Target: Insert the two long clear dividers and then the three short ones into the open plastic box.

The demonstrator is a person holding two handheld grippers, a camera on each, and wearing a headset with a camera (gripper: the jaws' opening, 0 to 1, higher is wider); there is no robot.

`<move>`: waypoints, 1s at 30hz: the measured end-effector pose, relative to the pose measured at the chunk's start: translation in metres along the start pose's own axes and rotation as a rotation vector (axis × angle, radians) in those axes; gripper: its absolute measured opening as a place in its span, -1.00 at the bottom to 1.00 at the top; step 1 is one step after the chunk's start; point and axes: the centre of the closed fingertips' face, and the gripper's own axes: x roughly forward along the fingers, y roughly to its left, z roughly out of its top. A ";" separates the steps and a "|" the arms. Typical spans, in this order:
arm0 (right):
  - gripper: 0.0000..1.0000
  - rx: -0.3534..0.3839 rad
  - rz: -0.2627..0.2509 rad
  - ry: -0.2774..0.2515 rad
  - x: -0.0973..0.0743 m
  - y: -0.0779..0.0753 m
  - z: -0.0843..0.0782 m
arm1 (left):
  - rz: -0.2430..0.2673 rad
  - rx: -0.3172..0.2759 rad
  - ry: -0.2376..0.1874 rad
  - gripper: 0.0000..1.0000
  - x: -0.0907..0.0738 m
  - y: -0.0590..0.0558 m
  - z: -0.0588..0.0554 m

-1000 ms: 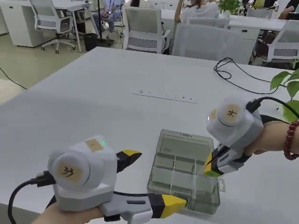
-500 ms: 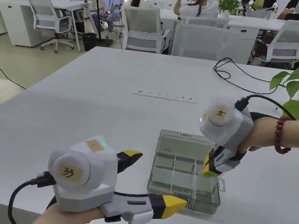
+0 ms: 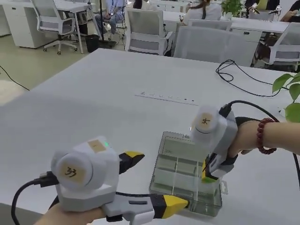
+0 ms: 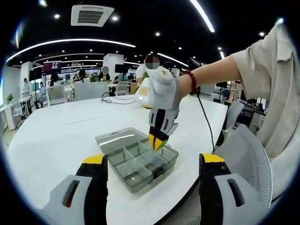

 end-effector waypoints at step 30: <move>-0.94 0.041 0.000 -0.026 0.020 -0.001 -0.006 | 0.004 0.007 0.036 0.60 0.003 0.003 -0.005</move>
